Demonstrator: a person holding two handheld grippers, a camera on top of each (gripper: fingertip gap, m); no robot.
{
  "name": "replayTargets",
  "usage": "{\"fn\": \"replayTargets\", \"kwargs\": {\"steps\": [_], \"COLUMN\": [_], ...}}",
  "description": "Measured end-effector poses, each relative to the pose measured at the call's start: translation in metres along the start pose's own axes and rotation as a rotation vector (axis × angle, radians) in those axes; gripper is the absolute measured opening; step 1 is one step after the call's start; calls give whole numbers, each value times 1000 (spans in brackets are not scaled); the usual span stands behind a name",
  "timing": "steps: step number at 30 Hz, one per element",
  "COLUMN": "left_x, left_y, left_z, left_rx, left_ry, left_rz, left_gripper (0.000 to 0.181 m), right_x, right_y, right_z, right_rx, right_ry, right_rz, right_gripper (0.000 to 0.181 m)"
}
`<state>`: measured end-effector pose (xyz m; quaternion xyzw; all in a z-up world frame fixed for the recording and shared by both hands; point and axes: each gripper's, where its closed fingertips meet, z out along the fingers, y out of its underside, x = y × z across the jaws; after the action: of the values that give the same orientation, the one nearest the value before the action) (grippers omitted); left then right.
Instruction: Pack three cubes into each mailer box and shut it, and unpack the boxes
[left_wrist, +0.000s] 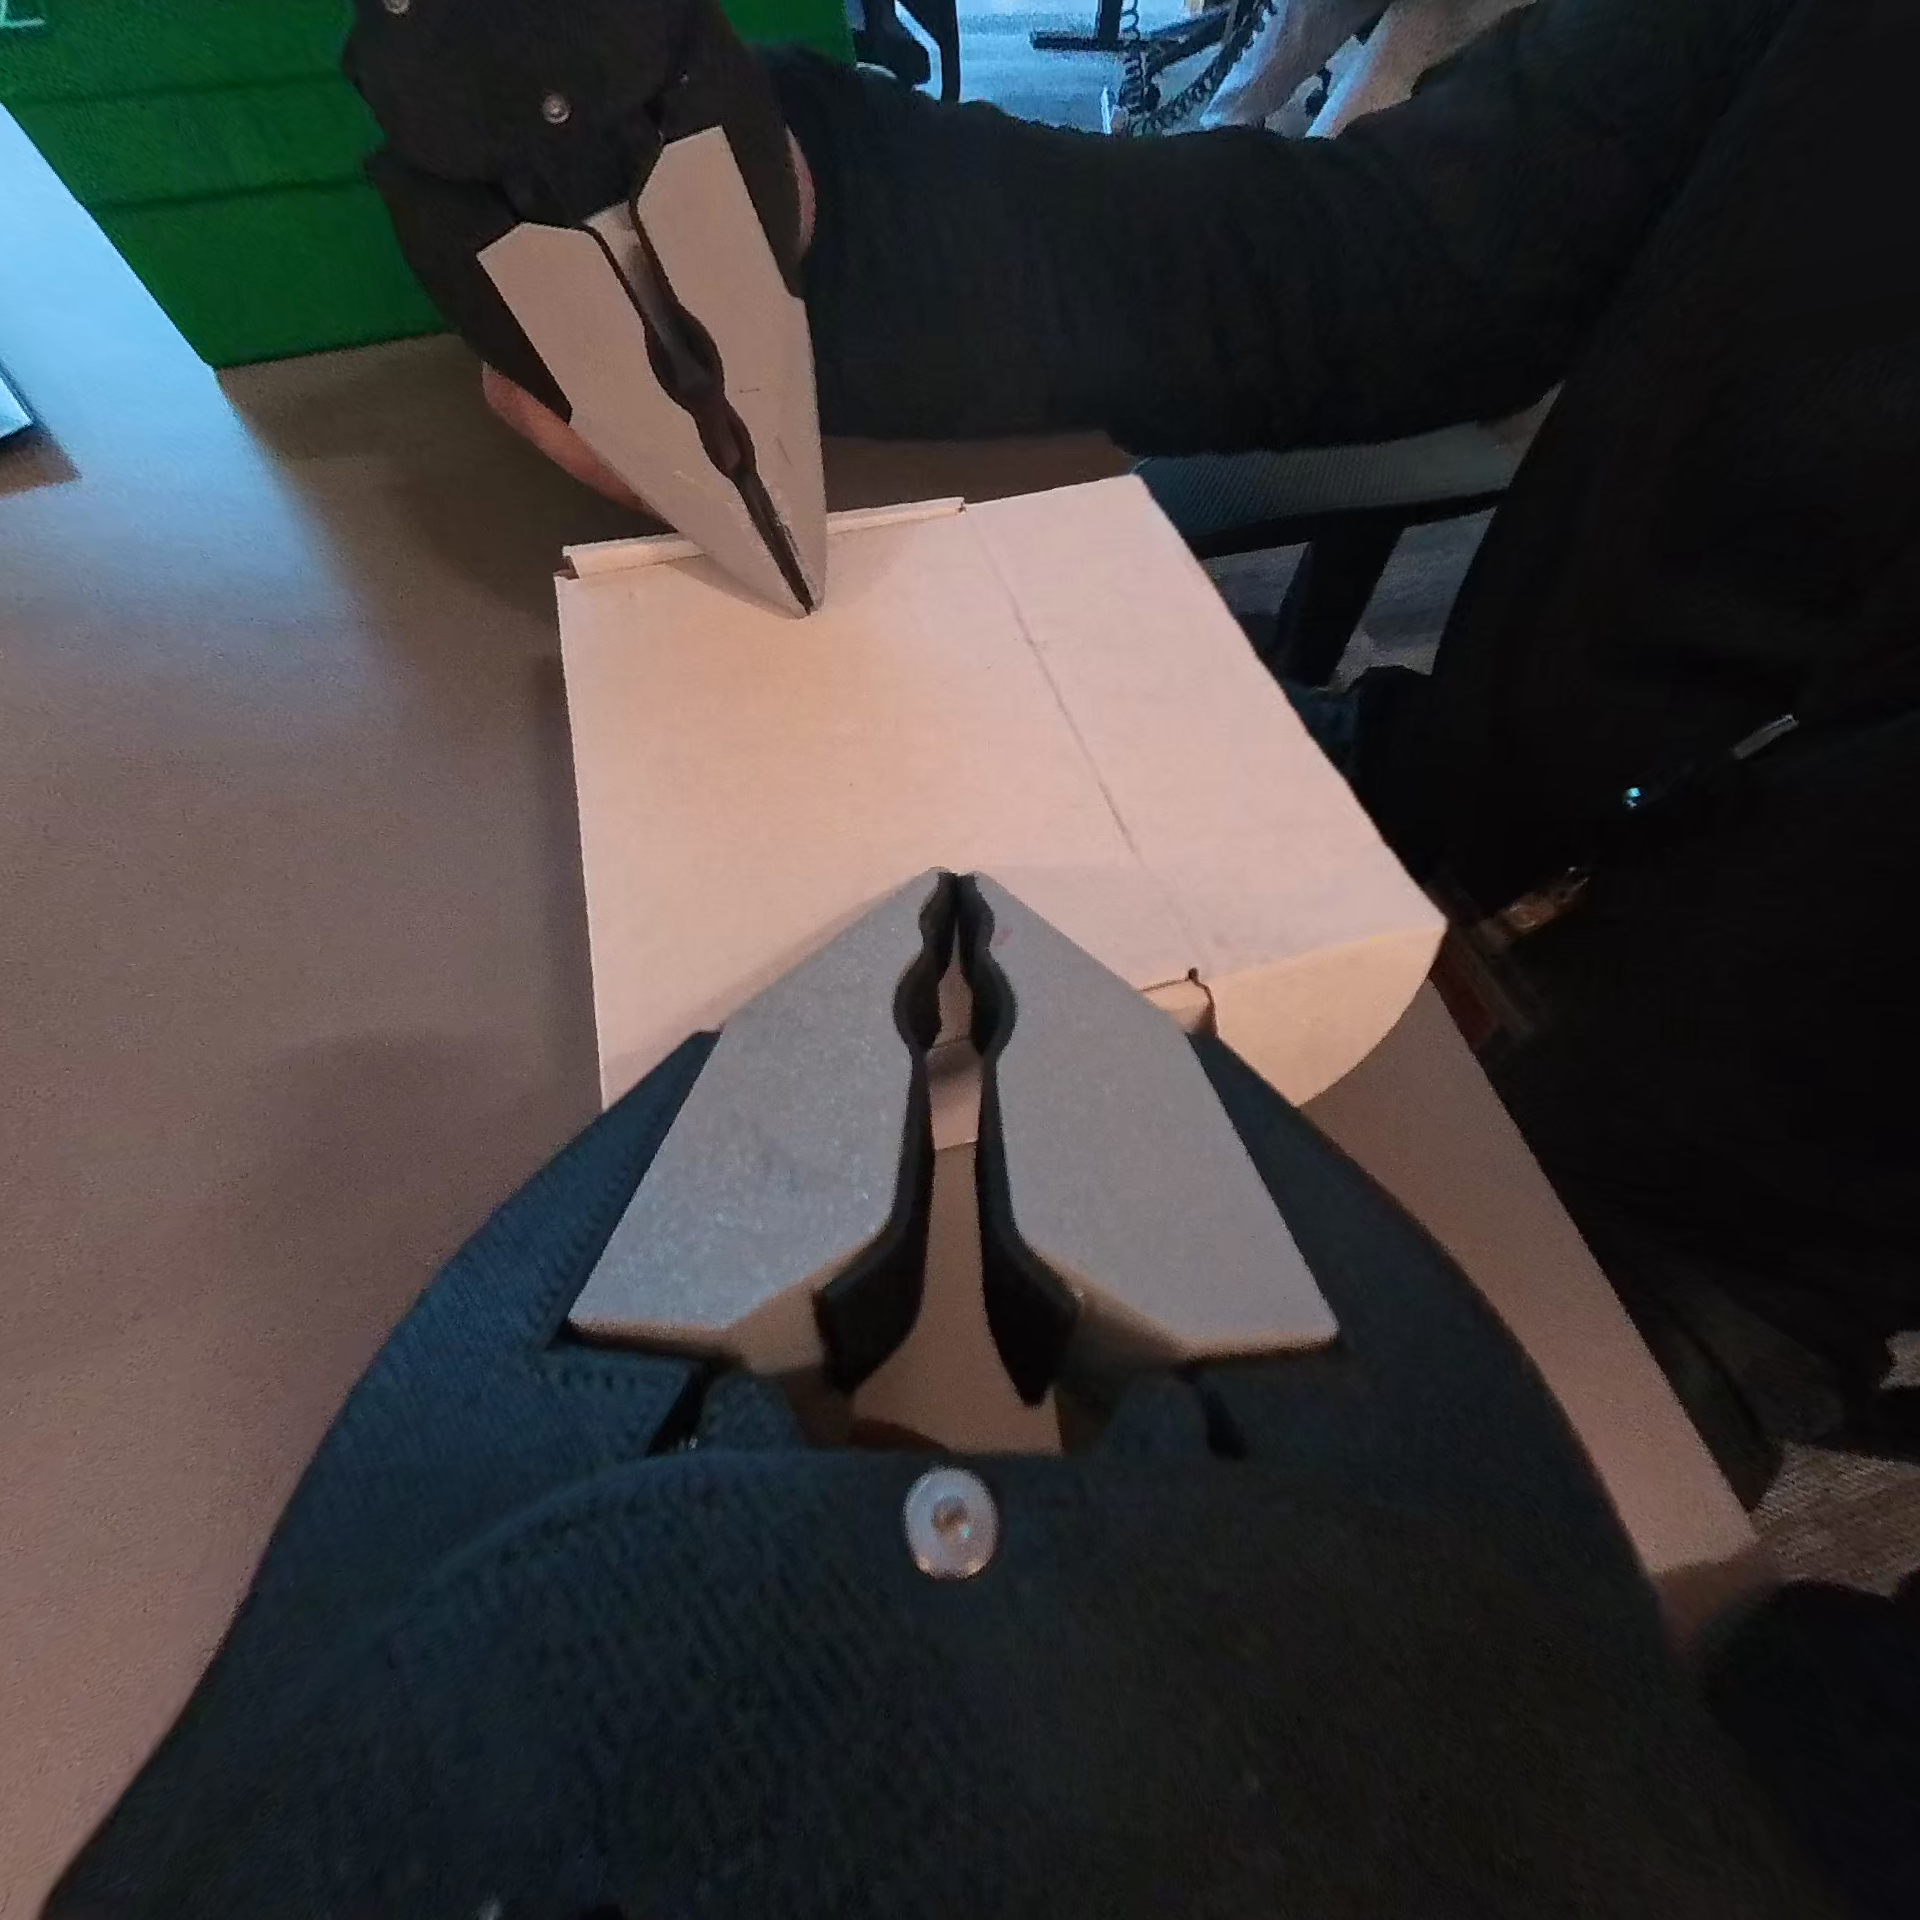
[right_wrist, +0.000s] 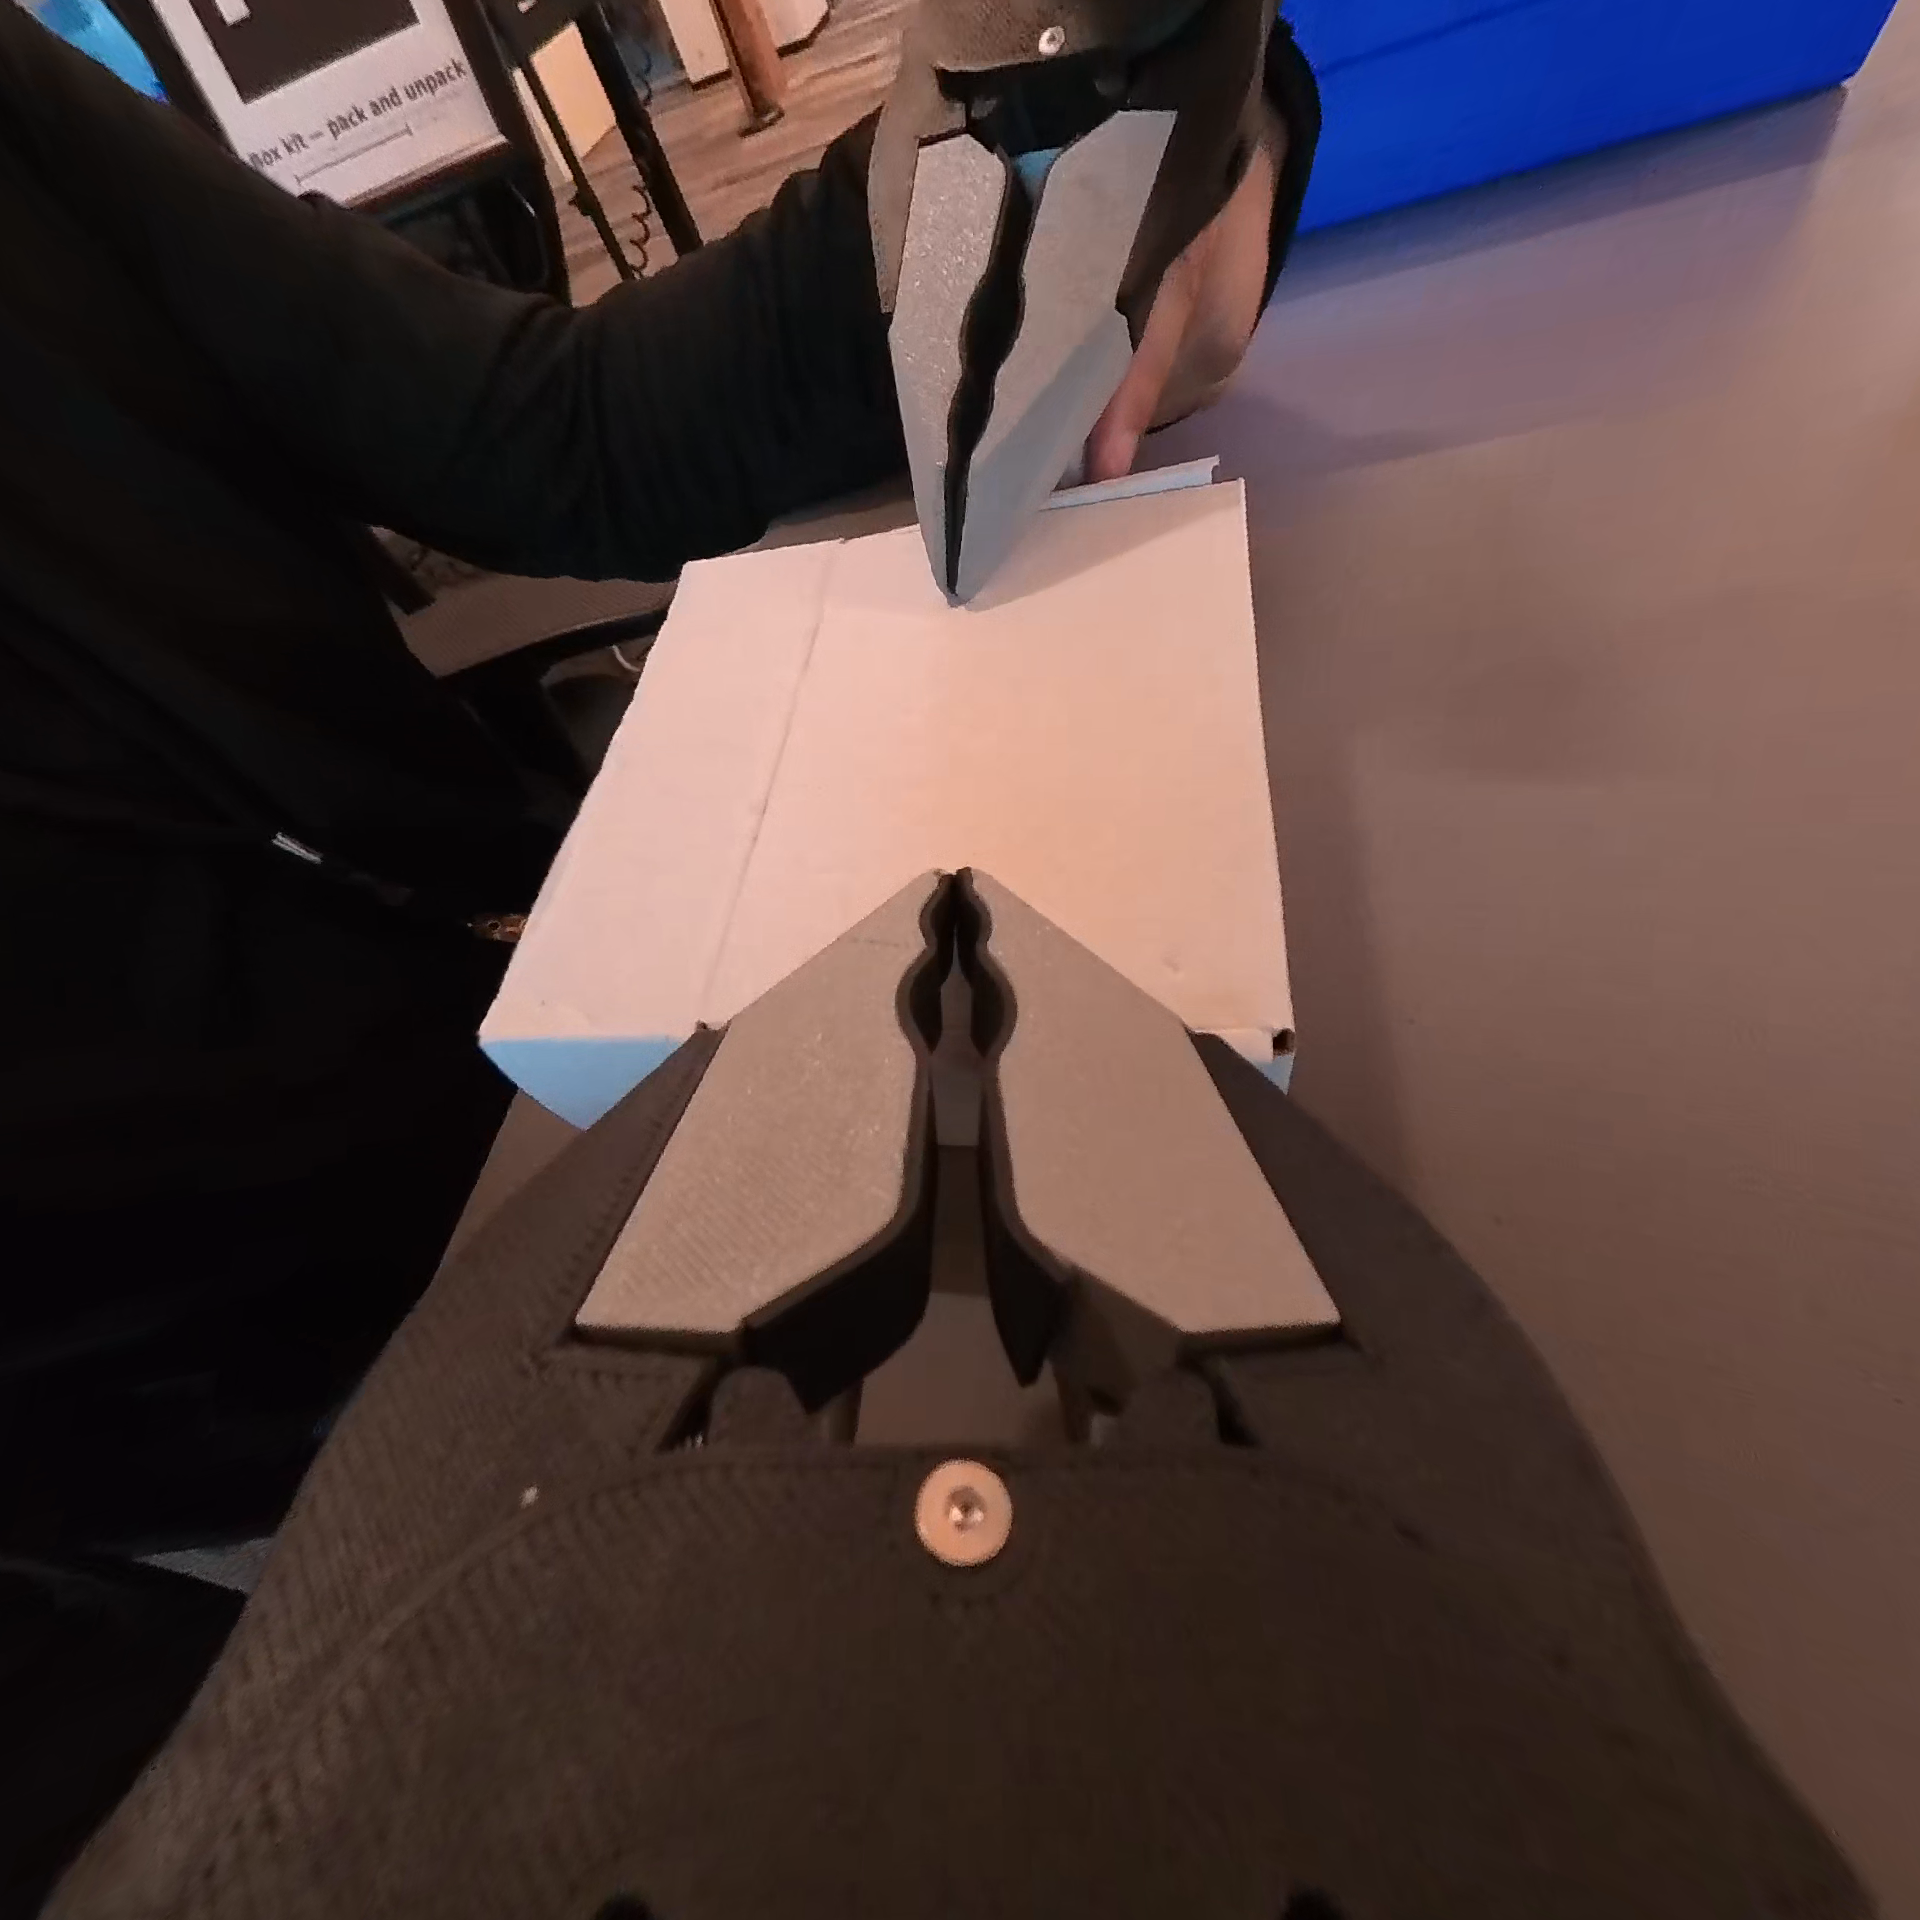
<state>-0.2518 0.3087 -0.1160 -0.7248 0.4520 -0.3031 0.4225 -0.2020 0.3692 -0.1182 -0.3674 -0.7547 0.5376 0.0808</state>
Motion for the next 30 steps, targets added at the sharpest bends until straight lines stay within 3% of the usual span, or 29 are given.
{"fn": "replayTargets", "kwargs": {"steps": [6,9,12,15,18,23,30], "left_x": [0,0,1,-1,3,9,17], "left_y": [-2,-3,0,2,21,66,66], "left_z": [-1,-4,-19,-37,-46,-30,-16], "left_rx": [3,3,5,26,-43,-261,-281], "left_ry": [-9,-31,-27,-37,-16,43,103], "left_rz": [5,100,76,28,-61,-147,-112], "left_gripper": [0,0,0,0,0,0,0], "right_x": [0,-3,-13,-5,-2,-1,2], "right_y": [-1,-3,-14,-14,-7,9,3], "right_z": [0,-2,-14,-28,-35,-30,-44], "right_rx": [-1,-11,66,84,67,-9,35], "right_ry": [12,2,-56,-9,8,-12,42], "right_rz": [-15,-70,-60,-48,-34,18,5], "right_gripper": [0,0,0,0,0,0,0]}}
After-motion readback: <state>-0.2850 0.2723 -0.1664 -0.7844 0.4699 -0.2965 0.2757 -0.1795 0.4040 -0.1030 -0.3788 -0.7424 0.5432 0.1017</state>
